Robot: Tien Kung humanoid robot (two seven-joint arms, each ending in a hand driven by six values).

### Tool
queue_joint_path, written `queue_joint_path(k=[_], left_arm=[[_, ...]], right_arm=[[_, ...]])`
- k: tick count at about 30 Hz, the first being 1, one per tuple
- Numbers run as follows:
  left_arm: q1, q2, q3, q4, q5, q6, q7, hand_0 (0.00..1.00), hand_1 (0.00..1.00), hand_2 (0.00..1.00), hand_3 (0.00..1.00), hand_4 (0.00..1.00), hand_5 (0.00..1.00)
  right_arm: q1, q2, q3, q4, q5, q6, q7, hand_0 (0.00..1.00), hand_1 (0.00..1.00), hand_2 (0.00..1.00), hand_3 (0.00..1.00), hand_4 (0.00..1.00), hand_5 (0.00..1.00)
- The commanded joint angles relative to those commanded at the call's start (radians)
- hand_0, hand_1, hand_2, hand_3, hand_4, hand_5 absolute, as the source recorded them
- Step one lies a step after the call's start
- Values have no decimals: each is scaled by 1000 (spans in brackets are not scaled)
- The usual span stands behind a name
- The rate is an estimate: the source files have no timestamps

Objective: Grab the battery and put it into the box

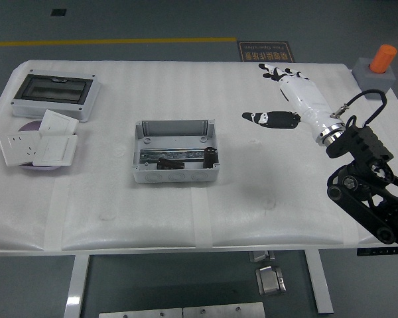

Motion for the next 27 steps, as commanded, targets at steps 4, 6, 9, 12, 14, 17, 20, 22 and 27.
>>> queue_joint_path(k=[4,6,9,12,14,17,20,22,27], left_arm=[[-1,3,3,0,5,0,1,626,641,459,598,547,459],[-1,5,4,0,5,0,1,626,641,459,598,547,459],[-1,6,1,0,10,-1,4,626,641,459,598,546,459],[-4,9,-1,0,13,-1,5,626,641,459,598,546,459],[-8,10,0,0,13,-1,5,626,642,459,598,545,457],[-12,13,-1,0,15,-2,5,626,642,459,598,545,457],[-10,17,7,0,3,-1,5,625,644,460,599,547,455],[-5,22,16,0,-11,0,4,625,644,460,599,547,455],[3,36,19,0,-24,2,5,625,643,459,598,549,453]], right_arm=[[-60,-18,76,13,18,-8,17,884,757,774,889,997,569],[-87,-23,108,19,24,-14,24,884,757,774,889,997,569],[-125,-26,156,28,30,-21,32,868,747,767,879,995,571],[-154,-25,194,33,32,-26,35,868,747,767,879,995,571],[-174,-24,218,34,33,-28,37,841,740,762,873,993,575],[-195,-22,238,36,32,-31,38,841,740,762,873,993,575],[-207,-20,246,36,29,-33,38,833,736,754,865,981,564],[-210,-18,249,36,27,-33,38,833,736,754,865,981,564],[-213,-13,253,37,23,-33,37,826,734,752,862,969,556]])
